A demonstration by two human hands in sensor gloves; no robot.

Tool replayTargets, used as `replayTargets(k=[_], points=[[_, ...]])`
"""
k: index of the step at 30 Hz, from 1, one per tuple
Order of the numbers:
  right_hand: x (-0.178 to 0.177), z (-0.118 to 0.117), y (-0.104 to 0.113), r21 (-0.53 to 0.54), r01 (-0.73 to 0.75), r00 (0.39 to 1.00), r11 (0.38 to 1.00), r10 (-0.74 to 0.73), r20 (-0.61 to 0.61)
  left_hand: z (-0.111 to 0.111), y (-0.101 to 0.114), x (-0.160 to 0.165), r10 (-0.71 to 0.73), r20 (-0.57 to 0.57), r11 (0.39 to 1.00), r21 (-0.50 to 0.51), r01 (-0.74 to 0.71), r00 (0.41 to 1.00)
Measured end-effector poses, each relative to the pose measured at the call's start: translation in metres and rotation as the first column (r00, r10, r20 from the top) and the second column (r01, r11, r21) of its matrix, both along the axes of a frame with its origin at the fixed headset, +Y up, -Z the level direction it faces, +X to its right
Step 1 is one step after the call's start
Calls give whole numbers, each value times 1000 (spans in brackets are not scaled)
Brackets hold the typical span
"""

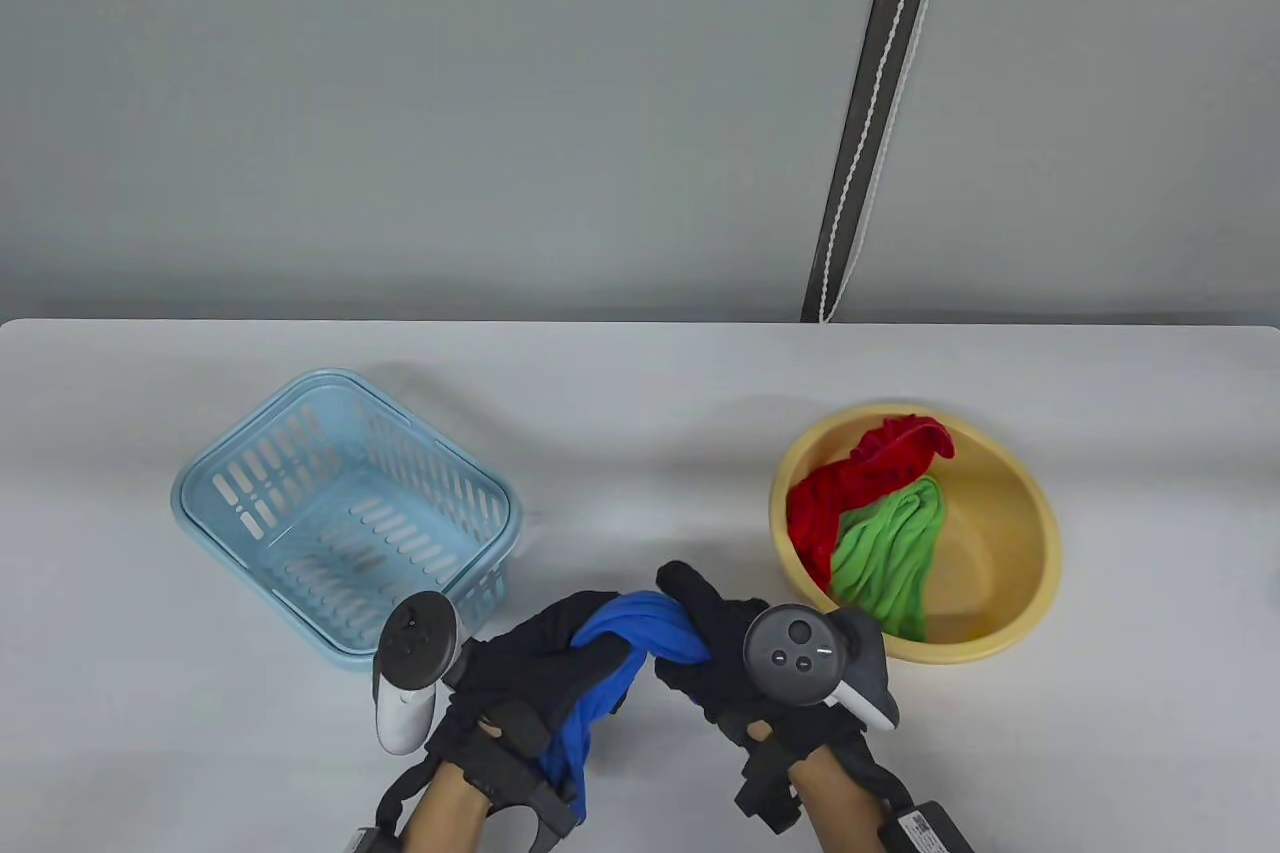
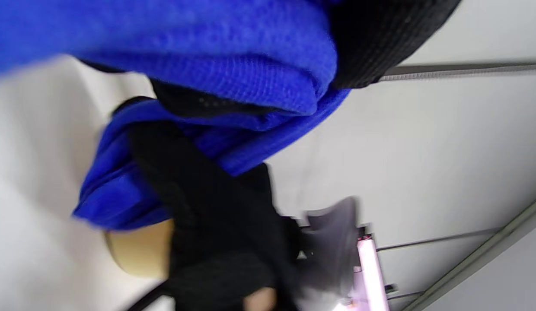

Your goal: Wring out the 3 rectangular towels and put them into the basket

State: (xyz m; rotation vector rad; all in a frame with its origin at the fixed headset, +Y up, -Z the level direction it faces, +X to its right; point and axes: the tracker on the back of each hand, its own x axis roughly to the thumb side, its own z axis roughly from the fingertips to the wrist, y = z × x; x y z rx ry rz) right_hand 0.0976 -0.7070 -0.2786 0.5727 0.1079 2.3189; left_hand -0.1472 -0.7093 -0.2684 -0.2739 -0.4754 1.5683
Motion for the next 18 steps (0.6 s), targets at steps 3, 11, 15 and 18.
replayTargets(k=[3, 11, 15, 18], points=[[1, -5, -11, -218, 205, 975, 954, -218, -35, 0, 0, -2, 70, -14, 998, 10, -70, 997], [-19, -4, -24, -586, 362, 821, 725, -546, -168, 5, 6, 0, 277, -66, 960, -21, -278, 959], [-25, -1, -23, -624, 413, 764, 664, -625, -158, 7, 10, -5, 342, -101, 939, -12, -345, 934], [-33, 3, -21, -618, 370, 798, 694, -578, -170, 8, 13, -6, 342, -135, 939, 15, -343, 930]])
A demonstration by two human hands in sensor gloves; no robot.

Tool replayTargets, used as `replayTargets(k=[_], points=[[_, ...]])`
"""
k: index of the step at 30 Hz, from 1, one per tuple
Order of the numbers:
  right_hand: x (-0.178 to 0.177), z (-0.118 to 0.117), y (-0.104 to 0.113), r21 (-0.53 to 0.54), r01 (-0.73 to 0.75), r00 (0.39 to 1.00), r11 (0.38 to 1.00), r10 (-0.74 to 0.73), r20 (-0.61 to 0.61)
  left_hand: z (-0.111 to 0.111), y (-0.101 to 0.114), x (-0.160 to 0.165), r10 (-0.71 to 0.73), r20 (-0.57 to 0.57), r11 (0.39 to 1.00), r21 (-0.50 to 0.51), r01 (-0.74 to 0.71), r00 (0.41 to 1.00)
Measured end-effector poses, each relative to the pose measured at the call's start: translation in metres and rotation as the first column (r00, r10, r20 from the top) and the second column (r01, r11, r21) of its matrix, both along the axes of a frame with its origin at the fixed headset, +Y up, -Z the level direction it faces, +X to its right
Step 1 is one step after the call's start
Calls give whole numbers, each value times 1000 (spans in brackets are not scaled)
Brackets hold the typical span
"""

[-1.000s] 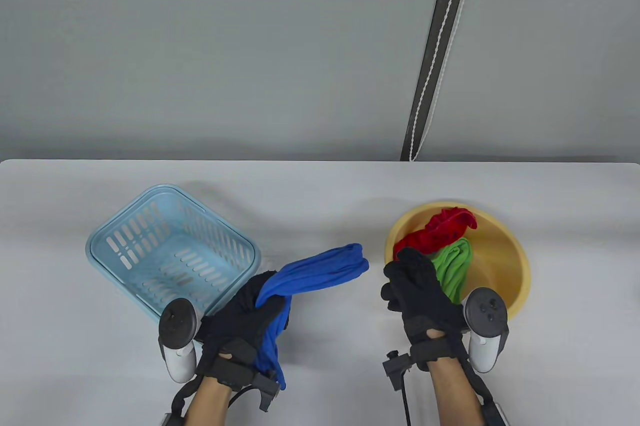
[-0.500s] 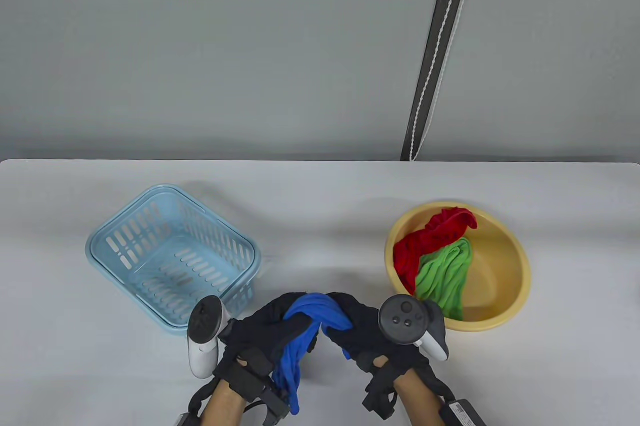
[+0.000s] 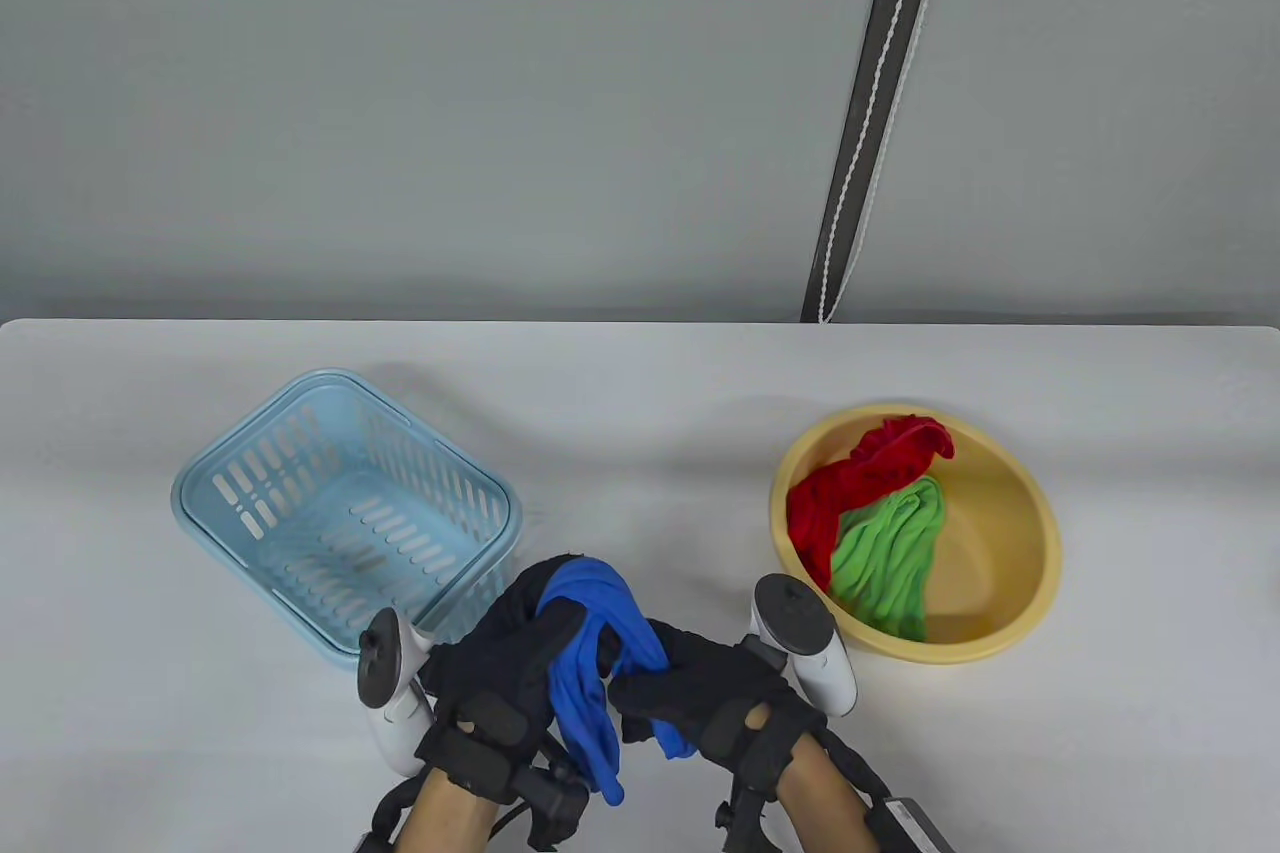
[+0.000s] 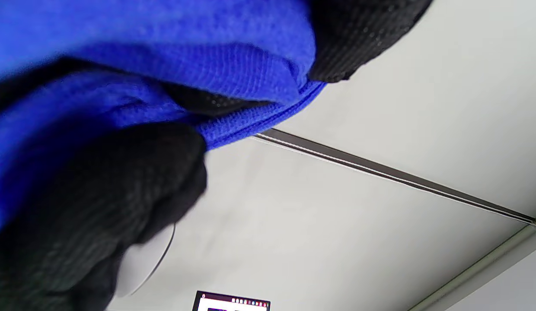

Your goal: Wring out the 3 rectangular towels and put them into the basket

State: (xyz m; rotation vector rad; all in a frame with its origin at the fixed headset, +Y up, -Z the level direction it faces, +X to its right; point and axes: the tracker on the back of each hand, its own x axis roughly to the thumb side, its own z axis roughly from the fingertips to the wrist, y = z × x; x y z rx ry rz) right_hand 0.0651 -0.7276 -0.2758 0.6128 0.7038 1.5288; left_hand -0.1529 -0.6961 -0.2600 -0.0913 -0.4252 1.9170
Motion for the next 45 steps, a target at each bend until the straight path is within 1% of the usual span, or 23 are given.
replayTargets(k=[3, 7, 10, 13, 14, 17, 20, 23, 27, 29, 32, 33, 34, 35, 37, 38, 39, 40, 41, 42, 43, 44, 45], points=[[-11, 6, 2, 14, -80, 996, 997, 81, -22, 3, 2, 4, 14, -17, 1000, 14, -14, 1000], [-22, 11, 1, -46, -52, 999, 998, 52, -7, 5, 4, 4, 5, -56, 999, 34, -3, 998], [-22, 11, 1, -32, -75, 997, 997, 75, 12, 6, 7, 6, -35, -70, 997, 72, 40, 997], [-20, 14, 3, 25, -108, 989, 994, 104, 103, 6, 9, 6, -68, -99, 991, 106, 79, 993], [-18, 14, 5, 61, -106, 987, 992, 98, 125, 6, 9, 6, -69, -111, 991, 111, 81, 991], [-13, 13, 11, 130, -110, 984, 985, 89, 157, 6, 13, 3, -72, -145, 985, 142, 93, 987], [-7, 13, 15, 148, -111, 968, 983, 73, 240, 6, 18, 2, -109, -132, 976, 173, 131, 985], [0, 11, 17, 181, -162, 954, 970, 106, 281, 6, 19, -2, -162, -143, 964, 190, 188, 976], [11, 9, 21, 262, -302, 910, 917, 195, 365, 5, 18, -10, -266, -207, 931, 199, 307, 941], [16, 8, 20, 269, -351, 886, 897, 225, 406, 6, 19, -12, -355, -260, 884, 219, 413, 898], [24, 6, 22, 282, -473, 822, 834, 303, 483, 10, 25, -9, -520, -360, 739, 266, 619, 775], [26, 5, 23, 286, -520, 798, 805, 338, 499, 12, 28, -5, -575, -402, 662, 284, 694, 713], [28, 4, 23, 284, -544, 785, 789, 359, 505, 15, 30, -2, -615, -433, 593, 297, 748, 659], [31, 3, 23, 285, -565, 772, 774, 375, 513, 19, 34, 4, -683, -501, 442, 296, 847, 532], [36, 0, 22, 267, -589, 759, 763, 407, 509, 27, 37, 15, -736, -608, 163, 267, 950, 297], [38, -2, 22, 262, -596, 756, 760, 420, 502, 30, 37, 20, -727, -646, 70, 266, 961, 232], [41, -4, 21, 248, -602, 753, 759, 438, 491, 33, 37, 27, -711, -682, -37, 277, 960, 170], [42, -5, 21, 237, -607, 752, 758, 453, 478, 35, 36, 32, -704, -697, -98, 285, 953, 136], [44, -7, 20, 217, -611, 757, 762, 481, 441, 38, 34, 40, -694, -715, -191, 292, 937, 81], [44, -8, 19, 206, -608, 764, 766, 496, 412, 40, 32, 45, -684, -727, -247, 298, 922, 52], [44, -9, 17, 194, -606, 773, 772, 512, 375, 42, 30, 53, -667, -745, -330, 303, 894, 6], [43, -9, 15, 180, -596, 786, 783, 521, 333, 45, 28, 59, -633, -772, -424, 287, 859, -54], [43, -10, 13, 183, -583, 799, 792, 517, 308, 46, 26, 64, -608, -788, -484, 273, 832, -95]])
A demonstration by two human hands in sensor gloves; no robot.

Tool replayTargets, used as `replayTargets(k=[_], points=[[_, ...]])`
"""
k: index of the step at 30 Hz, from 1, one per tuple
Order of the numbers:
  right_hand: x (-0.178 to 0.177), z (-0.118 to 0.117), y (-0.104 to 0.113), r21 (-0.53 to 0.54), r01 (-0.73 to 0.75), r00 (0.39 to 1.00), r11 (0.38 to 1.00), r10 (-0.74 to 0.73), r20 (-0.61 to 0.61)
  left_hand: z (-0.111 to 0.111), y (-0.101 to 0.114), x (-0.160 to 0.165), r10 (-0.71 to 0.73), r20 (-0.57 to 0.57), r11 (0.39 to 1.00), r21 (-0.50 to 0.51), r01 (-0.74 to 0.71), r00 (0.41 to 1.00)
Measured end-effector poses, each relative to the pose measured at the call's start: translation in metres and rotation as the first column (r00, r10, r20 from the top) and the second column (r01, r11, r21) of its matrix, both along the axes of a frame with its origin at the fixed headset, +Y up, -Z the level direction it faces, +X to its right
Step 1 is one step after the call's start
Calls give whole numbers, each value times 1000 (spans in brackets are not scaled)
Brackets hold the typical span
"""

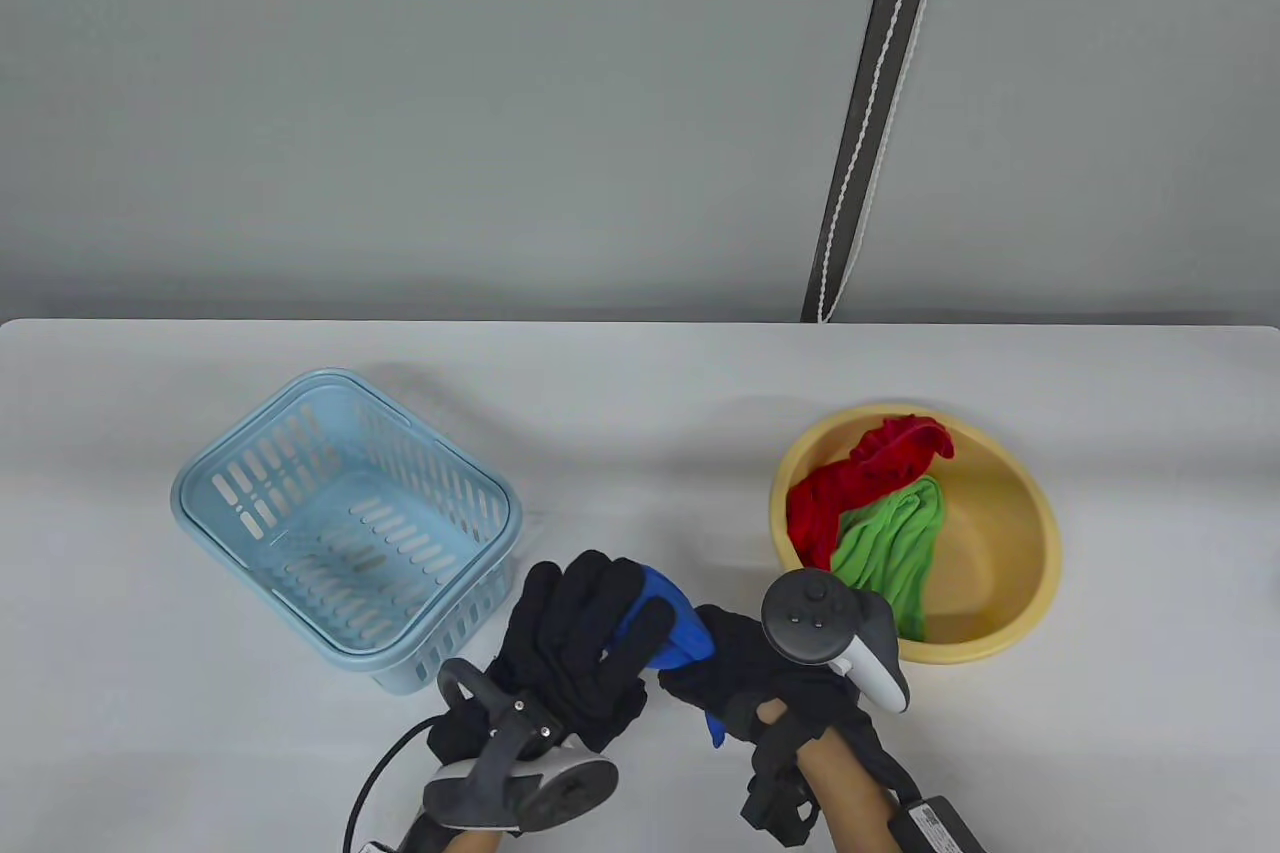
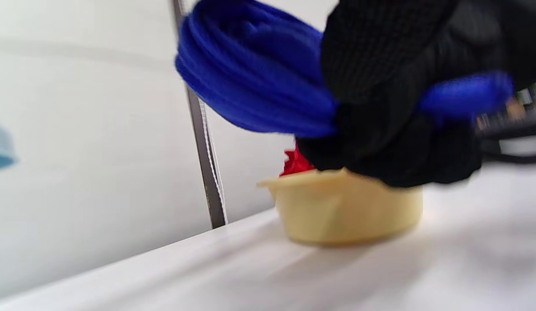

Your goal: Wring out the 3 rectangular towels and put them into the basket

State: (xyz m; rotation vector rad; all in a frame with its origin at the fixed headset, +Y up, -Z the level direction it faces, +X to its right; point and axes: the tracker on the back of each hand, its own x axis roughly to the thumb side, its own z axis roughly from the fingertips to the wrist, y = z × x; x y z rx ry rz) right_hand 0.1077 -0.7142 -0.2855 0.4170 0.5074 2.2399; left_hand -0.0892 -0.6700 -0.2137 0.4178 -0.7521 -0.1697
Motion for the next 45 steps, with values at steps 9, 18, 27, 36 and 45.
replayTargets(k=[9, 18, 27, 36, 45], points=[[-15, 3, -8, -250, 100, 962, 963, -158, -223, 6, -16, 23, -215, -3, 973, 86, 215, 977], [-23, 6, -6, -298, 128, 941, 946, -211, -263, -8, -14, 15, -75, -39, 994, 71, 77, 996], [-29, 12, 5, -71, -23, 981, 997, 9, -192, -23, -14, 0, 10, -104, 1000, -16, -12, 994], [-33, 20, 17, 359, -314, 940, 879, 341, -13, -27, -11, 2, 63, -185, 980, -173, -95, 981], [-37, 27, 19, 640, -417, 899, 646, 399, 183, -38, -7, -3, 271, -294, 839, -395, -375, 917]])
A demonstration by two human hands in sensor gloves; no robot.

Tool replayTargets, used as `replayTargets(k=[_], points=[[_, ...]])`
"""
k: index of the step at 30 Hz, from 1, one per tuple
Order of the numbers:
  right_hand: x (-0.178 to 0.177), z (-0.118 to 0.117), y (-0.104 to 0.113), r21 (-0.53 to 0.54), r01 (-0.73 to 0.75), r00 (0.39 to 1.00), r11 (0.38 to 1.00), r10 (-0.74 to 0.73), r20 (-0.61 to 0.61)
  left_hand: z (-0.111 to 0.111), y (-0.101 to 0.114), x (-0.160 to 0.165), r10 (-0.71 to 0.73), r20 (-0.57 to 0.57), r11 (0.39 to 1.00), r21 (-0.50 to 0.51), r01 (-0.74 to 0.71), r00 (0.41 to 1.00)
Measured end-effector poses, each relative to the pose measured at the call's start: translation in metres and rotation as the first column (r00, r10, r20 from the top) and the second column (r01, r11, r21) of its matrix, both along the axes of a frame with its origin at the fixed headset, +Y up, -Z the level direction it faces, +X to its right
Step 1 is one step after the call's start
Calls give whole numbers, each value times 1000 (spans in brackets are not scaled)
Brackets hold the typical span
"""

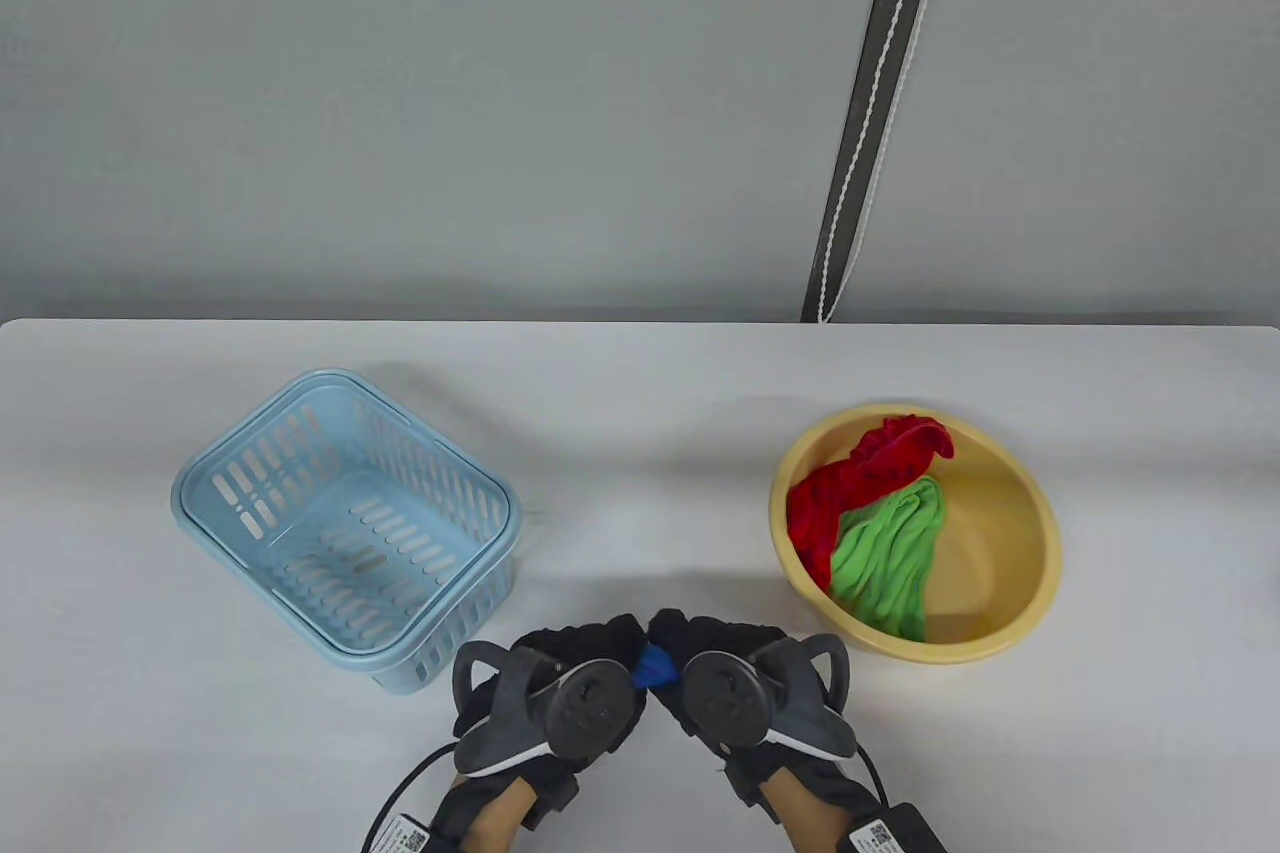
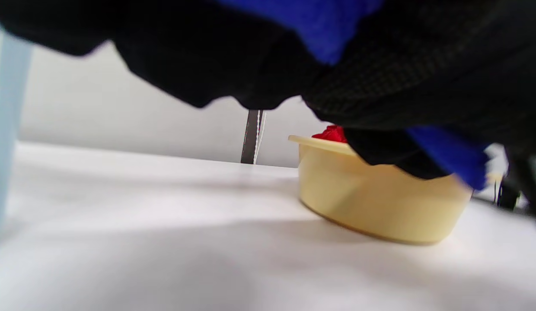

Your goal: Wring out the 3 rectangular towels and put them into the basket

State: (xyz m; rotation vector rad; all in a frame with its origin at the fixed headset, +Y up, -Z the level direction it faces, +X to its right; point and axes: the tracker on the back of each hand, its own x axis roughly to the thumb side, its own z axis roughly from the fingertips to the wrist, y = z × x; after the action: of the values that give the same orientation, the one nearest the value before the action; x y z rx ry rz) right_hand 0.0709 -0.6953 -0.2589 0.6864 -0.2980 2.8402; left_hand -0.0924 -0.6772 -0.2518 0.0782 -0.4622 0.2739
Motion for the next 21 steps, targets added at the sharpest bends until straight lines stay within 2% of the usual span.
replayTargets(k=[2, 4, 7, 11, 14, 16, 19, 21], points=[[2, 1, 2, 55, 2, 1000, 998, -2, 9, -2, 2, 0, 83, -23, 995, -54, -85, 996], [3, 1, 3, 90, -8, 1000, 996, 7, 15, -3, 4, 0, 108, -51, 990, -81, -112, 993], [3, 0, 5, 149, -19, 1000, 989, 17, 15, -8, 4, -2, 175, -102, 959, -208, -193, 979], [3, -3, 4, 158, -7, 1000, 987, 2, 30, -12, 4, -3, 213, -160, 927, -279, -251, 964], [6, -4, 4, 214, -25, 1000, 977, 20, 24, -15, -2, -3, 296, -176, 861, -377, -342, 939], [7, -4, 4, 241, -45, 999, 969, 42, 19, -17, -4, -1, 306, -177, 829, -434, -353, 936], [9, -4, 5, 272, -53, 999, 961, 53, 8, -17, -6, -1, 343, -186, 787, -479, -389, 921], [8, -3, 7, 283, -52, 999, 958, 53, 4, -19, -9, -4, 383, -194, 737, -525, -425, 903]])
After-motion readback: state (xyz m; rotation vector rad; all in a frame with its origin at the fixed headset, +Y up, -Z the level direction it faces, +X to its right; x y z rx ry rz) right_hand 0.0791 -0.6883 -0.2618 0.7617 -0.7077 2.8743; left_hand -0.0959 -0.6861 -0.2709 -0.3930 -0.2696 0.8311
